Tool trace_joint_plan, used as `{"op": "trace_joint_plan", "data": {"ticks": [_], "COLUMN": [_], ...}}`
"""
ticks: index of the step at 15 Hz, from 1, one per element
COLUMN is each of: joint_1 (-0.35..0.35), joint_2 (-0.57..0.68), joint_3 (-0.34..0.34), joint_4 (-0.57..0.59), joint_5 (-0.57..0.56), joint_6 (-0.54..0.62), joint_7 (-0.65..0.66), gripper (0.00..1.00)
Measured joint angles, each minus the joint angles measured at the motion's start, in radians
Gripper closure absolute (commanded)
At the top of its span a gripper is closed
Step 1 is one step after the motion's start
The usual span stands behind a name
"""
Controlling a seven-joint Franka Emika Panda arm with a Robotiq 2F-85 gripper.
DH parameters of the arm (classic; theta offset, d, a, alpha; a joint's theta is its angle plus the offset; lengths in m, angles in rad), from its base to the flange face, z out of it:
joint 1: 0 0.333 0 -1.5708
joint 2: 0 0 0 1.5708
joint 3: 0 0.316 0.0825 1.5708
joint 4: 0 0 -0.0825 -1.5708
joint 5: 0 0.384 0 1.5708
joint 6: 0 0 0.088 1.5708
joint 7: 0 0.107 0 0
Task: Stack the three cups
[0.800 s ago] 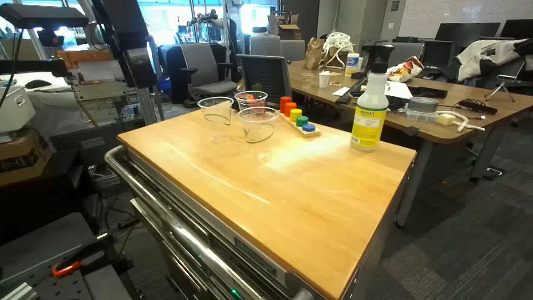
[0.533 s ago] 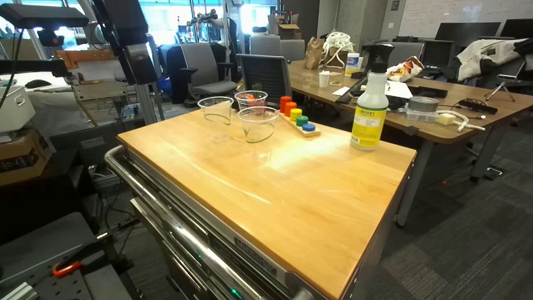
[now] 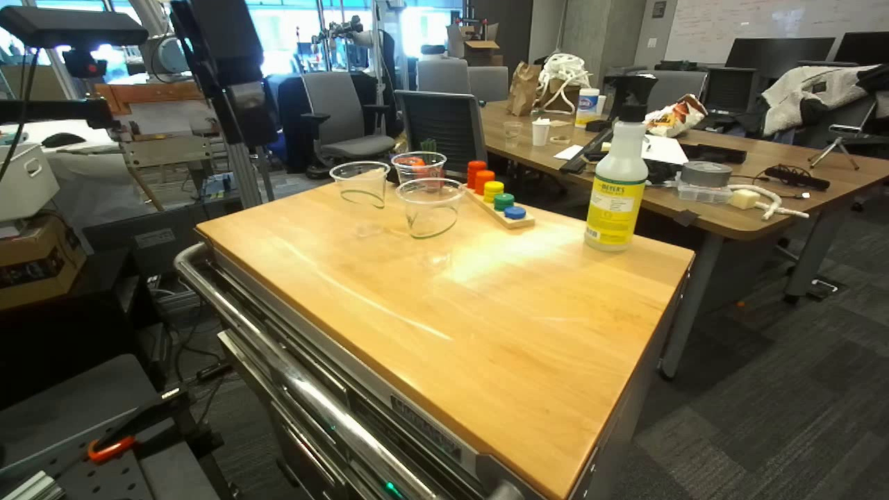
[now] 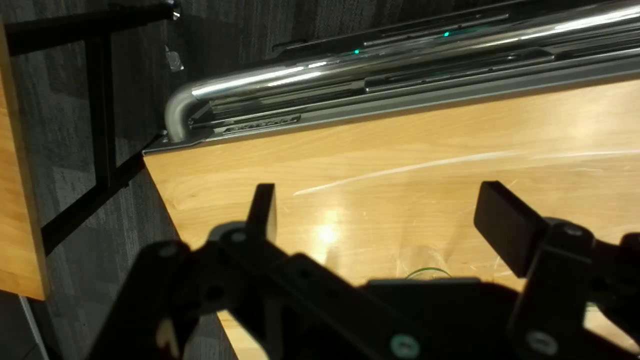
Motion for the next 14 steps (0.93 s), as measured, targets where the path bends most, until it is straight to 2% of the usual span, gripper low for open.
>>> {"op": "trace_joint_plan", "data": {"ticks": [6, 10, 14], "joint_1": [0.0, 0.0, -0.004], "joint_2": [0.181, 0.373, 0.576], "joint_3": [-0.007, -0.006, -0.003], "joint_4": [0.071, 0.154, 0.269], "joint_5": [0.029, 0.051, 0.01], "joint_6": [0.195, 0.333, 0.415], "joint_7": [0.036, 0.094, 0.17], "gripper": [0.0, 0.0, 0.0]}}
